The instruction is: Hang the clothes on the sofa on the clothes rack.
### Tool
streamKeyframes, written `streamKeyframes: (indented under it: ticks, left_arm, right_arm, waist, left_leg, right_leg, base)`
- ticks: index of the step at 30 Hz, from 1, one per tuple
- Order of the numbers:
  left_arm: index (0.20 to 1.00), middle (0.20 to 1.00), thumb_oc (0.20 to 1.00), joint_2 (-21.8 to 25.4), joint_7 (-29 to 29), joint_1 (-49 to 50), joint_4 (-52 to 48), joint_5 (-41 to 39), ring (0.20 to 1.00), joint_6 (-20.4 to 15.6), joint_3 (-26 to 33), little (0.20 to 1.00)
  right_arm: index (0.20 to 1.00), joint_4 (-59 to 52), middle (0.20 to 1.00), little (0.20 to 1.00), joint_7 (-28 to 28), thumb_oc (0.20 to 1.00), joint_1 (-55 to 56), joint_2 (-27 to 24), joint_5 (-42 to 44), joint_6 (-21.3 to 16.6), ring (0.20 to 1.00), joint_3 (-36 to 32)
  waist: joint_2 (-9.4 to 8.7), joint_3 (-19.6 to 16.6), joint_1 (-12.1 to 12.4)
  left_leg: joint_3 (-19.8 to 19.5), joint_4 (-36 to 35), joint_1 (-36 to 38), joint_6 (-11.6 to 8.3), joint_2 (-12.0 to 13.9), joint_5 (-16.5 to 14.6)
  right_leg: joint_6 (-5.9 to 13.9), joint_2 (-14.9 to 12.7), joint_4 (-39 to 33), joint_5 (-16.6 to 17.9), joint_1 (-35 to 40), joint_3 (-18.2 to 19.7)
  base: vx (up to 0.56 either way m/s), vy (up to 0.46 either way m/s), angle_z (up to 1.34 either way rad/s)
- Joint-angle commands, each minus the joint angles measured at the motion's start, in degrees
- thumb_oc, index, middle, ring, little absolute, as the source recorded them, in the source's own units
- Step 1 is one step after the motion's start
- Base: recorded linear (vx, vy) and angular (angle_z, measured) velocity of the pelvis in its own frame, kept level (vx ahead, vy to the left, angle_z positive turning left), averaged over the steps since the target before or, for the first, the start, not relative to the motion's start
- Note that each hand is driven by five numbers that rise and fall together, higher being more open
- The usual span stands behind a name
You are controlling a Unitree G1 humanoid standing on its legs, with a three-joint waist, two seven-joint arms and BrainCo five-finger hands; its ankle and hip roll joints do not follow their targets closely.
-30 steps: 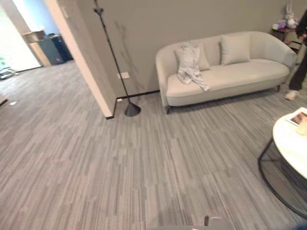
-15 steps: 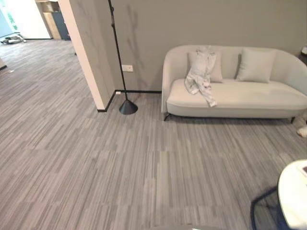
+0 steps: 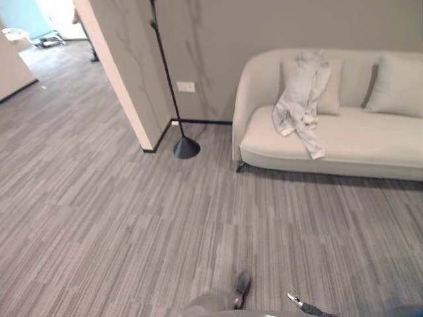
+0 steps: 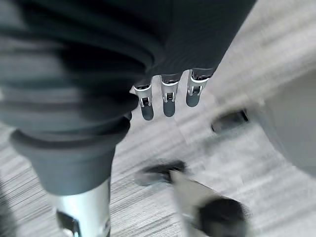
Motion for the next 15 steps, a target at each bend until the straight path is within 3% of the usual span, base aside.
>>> streamKeyframes:
  ticks: [1,5,6,7,8,9,10,13,14,15]
  left_arm:
    - [1.0,1.0,1.0,-2.18,-0.41,-1.57,2.75,1.25,1.0,-0.85,-0.09,1.0]
    - [1.0,1.0,1.0,-2.33,0.36,-1.82,3.64,1.68,1.0,-0.35,0.13,1.0]
    - [1.0,1.0,1.0,-2.54,0.73,-2.24,3.55,1.62,1.0,-0.26,0.43,1.0]
    - [1.0,1.0,1.0,-3.36,0.8,-3.46,2.9,1.08,1.0,-0.15,0.8,1.0]
    - [1.0,1.0,1.0,-3.36,0.8,-3.46,2.89,1.08,1.0,-0.15,0.81,1.0]
    - [1.0,1.0,1.0,-3.76,0.84,-3.59,2.56,0.97,1.0,-0.24,0.49,1.0]
    - [1.0,1.0,1.0,-4.18,0.98,-4.67,2.07,1.04,1.0,-0.46,-0.03,1.0]
    - [1.0,1.0,1.0,-4.22,0.98,-4.67,2.07,1.04,1.0,-0.46,-0.02,1.0]
    - [1.0,1.0,1.0,-3.73,1.35,-6.27,0.95,1.93,1.0,-0.57,-0.79,1.0]
    - [1.0,1.0,1.0,-3.82,1.54,-6.73,0.62,2.03,1.0,-0.77,-1.12,1.0]
  right_arm:
    - [1.0,0.0,1.0,1.0,0.47,1.0,3.71,2.92,-3.3,-1.02,1.0,-0.32]
    - [1.0,-0.79,1.0,1.0,-0.01,1.0,3.51,5.32,-6.22,-1.74,1.0,2.16]
    - [1.0,-1.06,1.0,1.0,0.13,1.0,3.08,5.93,-7.39,-1.69,1.0,3.81]
    - [1.0,-0.07,1.0,1.0,0.2,1.0,2.63,6.41,-7.41,-1.36,1.0,3.61]
    - [1.0,-0.07,1.0,1.0,0.2,1.0,2.62,6.41,-7.41,-1.36,1.0,3.61]
    - [1.0,-0.25,1.0,1.0,0.33,1.0,2.61,6.39,-7.49,-1.26,1.0,3.94]
    - [1.0,-1.13,1.0,1.0,0.48,1.0,1.64,5.94,-7.49,-1.33,1.0,4.77]
    - [1.0,-1.13,1.0,1.0,0.49,1.0,1.64,5.9,-7.49,-1.32,1.0,4.78]
    - [1.0,-4.09,1.0,1.0,0.16,1.0,0.63,5.26,-7.1,-1.67,1.0,5.56]
    - [1.0,-4.86,1.0,1.0,-0.03,1.0,0.36,4.61,-7.09,-1.79,1.0,5.67]
  waist:
    - [-0.31,-6.39,4.5]
    - [-1.56,-8.67,5.27]
    - [-1.84,-9.38,5.59]
    - [-1.02,-10.08,5.74]
    - [-1.05,-9.94,5.72]
    - [-0.43,-10.27,5.72]
    - [2.2,-9.5,4.47]
    - [2.38,-9.63,4.5]
    - [5.07,-6.35,1.04]
    - [5.34,-5.96,0.67]
  left_leg:
    - [1.77,-8.61,3.84,-0.44,0.4,3.74]
    - [0.51,-8.39,6.59,-0.32,1.65,4.97]
    - [0.56,-7.85,7.16,-0.3,2.12,5.44]
    - [0.68,-8.09,10.21,-0.87,3.49,6.25]
    - [0.68,-8.16,10.39,-0.86,3.4,6.28]
    - [0.91,-8.64,12.26,-1.05,4.07,6.61]
    - [0.44,-9.48,17.65,-1.18,5.94,6.33]
    - [0.41,-9.46,17.51,-1.2,6.13,6.36]
    - [-1.18,-11.0,26.4,-0.98,8.95,5.09]
    - [-1.16,-10.98,26.96,-1.17,9.31,5.23]
  right_leg:
    - [2.27,1.49,2.41,16.7,-3.28,2.31]
    - [2.2,0.59,6.76,16.52,-2.33,1.57]
    - [2.26,0.07,9.21,16.35,-2.36,0.02]
    - [2.41,-1.18,15.18,15.44,-2.3,-3.69]
    - [2.42,-1.26,15.32,15.3,-2.21,-3.72]
    - [2.4,-1.8,20.82,15.42,-2.3,-5.63]
    - [2.07,-3.46,33.84,14.74,-5.94,-9.43]
    - [2.04,-3.27,33.69,14.94,-6.04,-9.41]
    - [1.16,-7.87,40.39,11.64,-17.52,-13.87]
    - [1.44,-8.85,36.6,12.44,-19.39,-14.17]
  base:
    - [0.42,0.041,-0.5]
    - [0.38,0.065,-0.42]
    - [0.51,0.118,-0.82]
    - [0.51,0.118,-0.55]
    - [0.5,0.123,-0.13]
    - [0.5,0.163,-0.07]
    - [0.49,0.166,-0.13]
    - [0.27,0.068,-0.53]
    - [0.62,0.069,-0.13]
    - [0.73,0.047,0.45]
